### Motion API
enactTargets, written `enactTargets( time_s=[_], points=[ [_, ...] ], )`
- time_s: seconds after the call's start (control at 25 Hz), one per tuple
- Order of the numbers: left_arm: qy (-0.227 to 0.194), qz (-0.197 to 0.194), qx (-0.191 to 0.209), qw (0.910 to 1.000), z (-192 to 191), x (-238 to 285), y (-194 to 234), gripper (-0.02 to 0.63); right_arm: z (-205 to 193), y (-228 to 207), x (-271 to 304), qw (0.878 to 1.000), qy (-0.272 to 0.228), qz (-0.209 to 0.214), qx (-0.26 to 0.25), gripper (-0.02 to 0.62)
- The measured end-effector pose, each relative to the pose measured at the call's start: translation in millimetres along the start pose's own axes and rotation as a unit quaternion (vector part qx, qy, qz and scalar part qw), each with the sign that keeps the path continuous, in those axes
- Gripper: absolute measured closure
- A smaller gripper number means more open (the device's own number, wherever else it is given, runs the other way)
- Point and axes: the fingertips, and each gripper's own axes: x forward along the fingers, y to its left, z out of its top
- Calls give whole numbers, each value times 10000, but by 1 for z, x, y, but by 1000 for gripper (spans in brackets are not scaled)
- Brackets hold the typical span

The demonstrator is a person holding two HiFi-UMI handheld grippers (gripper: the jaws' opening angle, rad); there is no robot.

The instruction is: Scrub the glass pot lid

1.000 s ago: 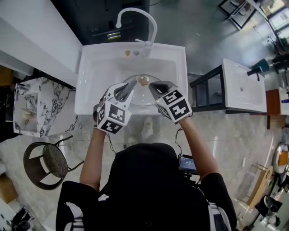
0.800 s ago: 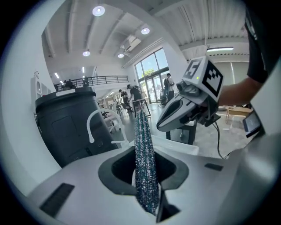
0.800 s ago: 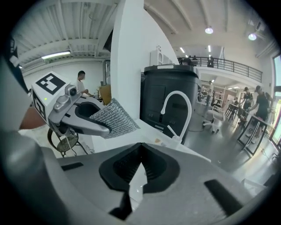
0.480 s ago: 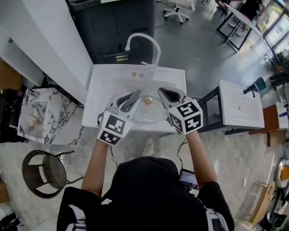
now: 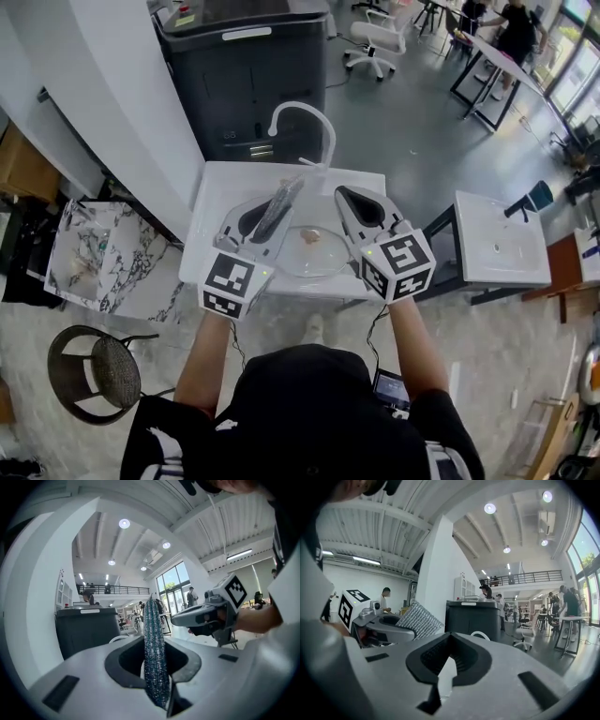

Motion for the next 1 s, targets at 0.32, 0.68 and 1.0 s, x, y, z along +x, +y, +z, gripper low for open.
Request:
enactTargets(
  time_s=[0.32,0.68,1.0],
  points=[
    [-444,145,-160,9988,30,-6,-3,531,18,-1,-9,9996,-290,-42,-32,595],
    [-628,160,-188,9977,43,-5,-11,531,24,-5,-17,9991,-428,-46,64,595],
    [-612,285,-219,9975,41,-6,-8,531,24,-5,-20,9992,-401,-15,6,595]
  ],
)
